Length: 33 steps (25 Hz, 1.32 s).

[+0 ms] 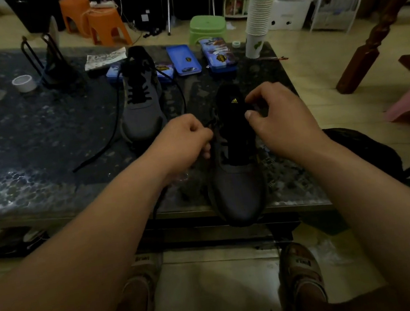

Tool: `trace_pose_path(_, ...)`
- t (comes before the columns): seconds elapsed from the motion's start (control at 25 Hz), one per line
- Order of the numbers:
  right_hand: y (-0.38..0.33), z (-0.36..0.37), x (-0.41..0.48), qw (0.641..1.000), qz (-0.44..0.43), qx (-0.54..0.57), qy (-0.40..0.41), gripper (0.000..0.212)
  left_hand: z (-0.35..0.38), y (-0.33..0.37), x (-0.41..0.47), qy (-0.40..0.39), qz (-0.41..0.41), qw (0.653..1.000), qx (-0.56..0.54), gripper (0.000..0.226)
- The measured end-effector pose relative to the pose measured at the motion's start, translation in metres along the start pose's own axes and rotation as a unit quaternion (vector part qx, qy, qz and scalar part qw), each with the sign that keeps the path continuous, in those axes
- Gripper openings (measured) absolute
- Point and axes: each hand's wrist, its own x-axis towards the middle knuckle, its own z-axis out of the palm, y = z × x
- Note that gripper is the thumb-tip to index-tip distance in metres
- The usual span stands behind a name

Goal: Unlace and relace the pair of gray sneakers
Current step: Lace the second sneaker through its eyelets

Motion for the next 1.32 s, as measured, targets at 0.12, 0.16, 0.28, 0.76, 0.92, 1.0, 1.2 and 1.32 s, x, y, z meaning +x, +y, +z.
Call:
trace_pose_path(0.12,-0.022,0.002,-0.014,0.996,0.036,0.086,-0.017,0.007,-0.005,-0.003,-0.003,0.006,0.022,1.0,0.013,0.007)
trace_pose_path(0.16,-0.028,0.005,-0.018,0.987,0.075,0.131,-0.053,0.01,-0.001,-0.006,-0.005,0.005,0.041,0.995,0.09,0.014)
trace_pose_path(0.28,-0.036,0.009,-0.027,0.96,0.167,0.199,-0.107,0.015,0.012,-0.012,-0.003,0.013,0.07,0.984,0.161,0.018)
trace_pose_path(0.76,-0.068,0.038,-0.056,0.81,0.257,0.476,-0.227,0.017,-0.009,0.017,-0.025,-0.024,-0.068,0.954,-0.291,0.032)
trace_pose_path(0.92,-0.066,0.038,-0.068,0.79,0.264,0.476,-0.283,0.022,-0.008,0.022,-0.027,-0.032,-0.107,0.893,-0.436,0.029)
trace_pose_path(1.0,-0.066,0.037,-0.072,0.804,0.248,0.46,-0.283,0.027,-0.007,0.022,-0.024,-0.032,-0.125,0.875,-0.466,0.027)
trace_pose_path(1.2,-0.056,0.026,-0.059,0.91,0.164,0.335,-0.179,0.019,-0.02,0.007,-0.025,0.089,0.164,0.957,0.223,0.04)
trace_pose_path(1.32,-0.055,0.021,-0.054,0.907,0.143,0.356,-0.172,0.019,-0.005,0.015,-0.042,-0.039,0.201,0.962,0.179,0.04)
